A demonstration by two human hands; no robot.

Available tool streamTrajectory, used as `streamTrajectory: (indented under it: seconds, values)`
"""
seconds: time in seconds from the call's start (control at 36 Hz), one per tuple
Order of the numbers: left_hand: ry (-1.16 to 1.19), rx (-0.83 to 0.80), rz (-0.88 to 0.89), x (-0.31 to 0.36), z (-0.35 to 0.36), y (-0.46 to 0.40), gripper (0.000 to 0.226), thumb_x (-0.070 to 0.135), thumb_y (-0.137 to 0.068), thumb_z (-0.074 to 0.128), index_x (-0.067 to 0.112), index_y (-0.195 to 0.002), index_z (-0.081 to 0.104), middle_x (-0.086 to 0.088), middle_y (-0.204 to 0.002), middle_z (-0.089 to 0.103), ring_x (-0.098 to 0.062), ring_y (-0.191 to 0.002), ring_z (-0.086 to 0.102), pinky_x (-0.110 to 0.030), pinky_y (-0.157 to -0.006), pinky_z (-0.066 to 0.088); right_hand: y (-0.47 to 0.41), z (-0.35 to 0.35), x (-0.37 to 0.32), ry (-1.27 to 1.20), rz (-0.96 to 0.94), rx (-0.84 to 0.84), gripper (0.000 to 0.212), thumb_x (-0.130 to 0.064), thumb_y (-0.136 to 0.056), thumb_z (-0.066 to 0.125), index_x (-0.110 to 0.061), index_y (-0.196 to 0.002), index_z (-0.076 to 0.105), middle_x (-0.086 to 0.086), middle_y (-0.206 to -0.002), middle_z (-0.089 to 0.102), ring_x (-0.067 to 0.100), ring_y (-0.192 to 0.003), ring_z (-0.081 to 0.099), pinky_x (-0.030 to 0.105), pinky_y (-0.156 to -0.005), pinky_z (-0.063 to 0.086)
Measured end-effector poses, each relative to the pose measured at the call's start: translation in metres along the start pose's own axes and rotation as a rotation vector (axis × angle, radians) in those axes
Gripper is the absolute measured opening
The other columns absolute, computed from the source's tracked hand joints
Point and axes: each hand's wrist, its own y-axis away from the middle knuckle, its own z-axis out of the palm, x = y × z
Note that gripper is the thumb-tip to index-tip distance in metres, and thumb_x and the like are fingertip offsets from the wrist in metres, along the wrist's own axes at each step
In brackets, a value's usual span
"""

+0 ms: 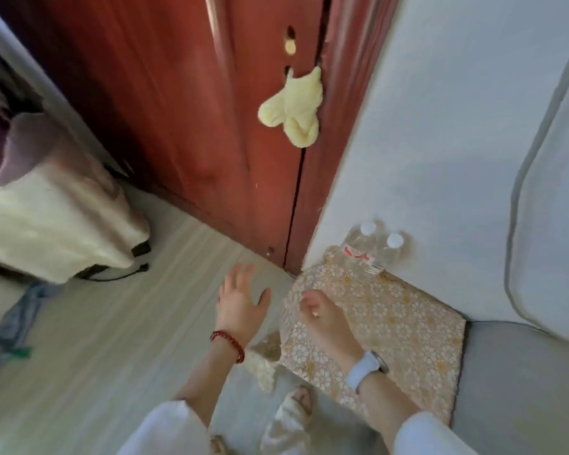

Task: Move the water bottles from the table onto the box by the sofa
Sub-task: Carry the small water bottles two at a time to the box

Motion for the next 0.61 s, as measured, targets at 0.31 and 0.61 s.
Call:
streamTrajectory:
  seconds: [0.31, 0.61]
  values:
    - [-0.064, 0.509, -0.294, -0.182, -0.213, 0.195, 0.046, 0.031, -0.085, 0.059, 0.011, -0.125, 0.050, -0.013, -0.127, 0.052, -0.032, -0.117, 0.048, -0.045, -0.095, 0.042, 0.115, 0.217, -0.182, 0.299, -0.506, -0.398, 0.031, -0.019, -0.092, 0.047, -0.008, -0.120, 0.054, 0.014, -0.118, 0.063, 0.027, -0.111, 0.058, 0.036, -0.095, 0.044]
    - [0.072, 0.957, -0.824, -0.374, -0.342, 0.538, 0.037, 0.029, -0.085, 0.058, 0.014, -0.120, 0.055, -0.008, -0.117, 0.057, -0.027, -0.112, 0.051, -0.047, -0.096, 0.041, 0.377, 0.499, -0.293, 0.425, -0.852, -0.887, 0.029, -0.022, -0.092, 0.045, -0.012, -0.118, 0.055, 0.006, -0.113, 0.062, 0.022, -0.105, 0.057, 0.033, -0.095, 0.043]
